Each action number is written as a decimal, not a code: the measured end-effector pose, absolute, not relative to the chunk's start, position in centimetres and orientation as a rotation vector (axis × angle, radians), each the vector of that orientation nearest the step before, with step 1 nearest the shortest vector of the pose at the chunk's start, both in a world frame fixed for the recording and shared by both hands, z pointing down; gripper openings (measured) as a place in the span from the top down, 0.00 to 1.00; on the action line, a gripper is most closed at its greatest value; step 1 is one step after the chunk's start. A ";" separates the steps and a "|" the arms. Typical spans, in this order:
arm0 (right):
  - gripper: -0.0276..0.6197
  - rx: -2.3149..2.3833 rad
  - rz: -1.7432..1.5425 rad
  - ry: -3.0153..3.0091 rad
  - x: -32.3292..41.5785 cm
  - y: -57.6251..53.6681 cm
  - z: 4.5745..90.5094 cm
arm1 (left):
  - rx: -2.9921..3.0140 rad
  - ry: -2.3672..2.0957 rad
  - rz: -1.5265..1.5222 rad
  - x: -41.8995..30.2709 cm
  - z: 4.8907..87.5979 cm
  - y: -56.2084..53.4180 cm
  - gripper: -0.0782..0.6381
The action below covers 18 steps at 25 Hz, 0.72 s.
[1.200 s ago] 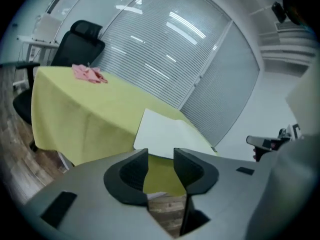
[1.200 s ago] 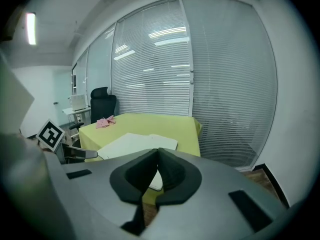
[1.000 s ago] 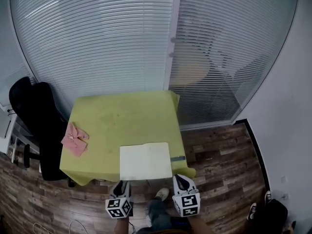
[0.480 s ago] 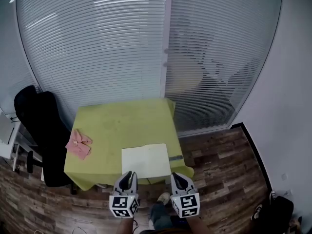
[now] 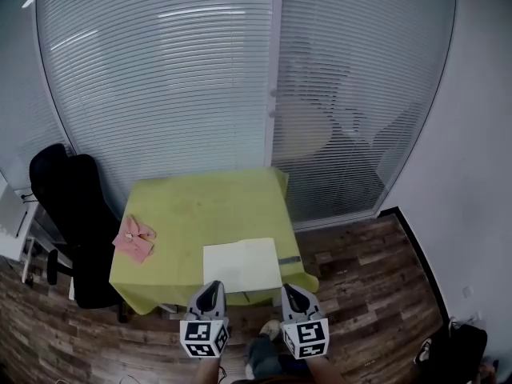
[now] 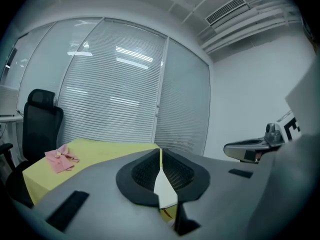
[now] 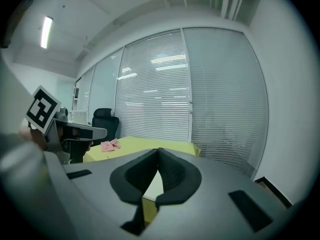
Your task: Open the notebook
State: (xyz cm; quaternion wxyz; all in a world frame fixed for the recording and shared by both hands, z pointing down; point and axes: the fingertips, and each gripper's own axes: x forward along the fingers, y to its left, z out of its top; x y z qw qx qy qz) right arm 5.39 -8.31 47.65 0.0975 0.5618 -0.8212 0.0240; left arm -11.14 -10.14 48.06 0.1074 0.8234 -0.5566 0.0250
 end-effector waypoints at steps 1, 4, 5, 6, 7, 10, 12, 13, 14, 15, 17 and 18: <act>0.94 1.664 0.073 -2.429 5.4 -8.2 47.7 | 2.425 -1.641 0.071 -11.2 47.9 -10.1 0.84; 0.94 1.667 0.074 -2.424 5.4 -8.2 47.8 | 2.425 -1.644 0.064 -11.4 47.8 -10.1 0.84; 0.94 1.669 0.074 -2.423 5.5 -8.2 47.8 | 2.427 -1.643 0.065 -11.3 47.8 -10.2 0.84; 0.94 1.671 0.073 -2.422 5.5 -8.3 47.8 | 2.429 -1.641 0.066 -11.2 47.8 -10.2 0.84; 0.94 1.671 0.073 -2.421 5.6 -8.3 47.8 | 2.429 -1.639 0.068 -11.2 47.9 -10.2 0.84; 0.94 1.674 0.066 -2.416 5.8 -8.4 47.8 | 2.425 -1.639 0.069 -11.1 48.0 -10.2 0.84; 0.94 1.674 0.066 -2.410 5.9 -8.6 47.8 | 2.424 -1.639 0.067 -11.1 48.0 -10.3 0.84; 0.94 1.673 0.067 -2.408 5.9 -8.6 47.8 | 2.423 -1.639 0.066 -11.0 47.9 -10.4 0.84; 0.94 1.672 0.068 -2.408 5.9 -8.7 47.8 | 2.421 -1.639 0.065 -11.0 47.9 -10.4 0.84; 0.94 1.670 0.069 -2.409 5.9 -8.7 47.8 | 2.418 -1.639 0.064 -11.1 48.0 -10.5 0.84; 0.94 1.667 0.072 -2.410 5.9 -8.8 47.8 | 2.411 -1.639 0.062 -11.1 48.1 -10.5 0.84; 0.94 1.665 0.072 -2.410 5.9 -8.9 47.9 | 2.409 -1.640 0.063 -11.1 48.2 -10.6 0.84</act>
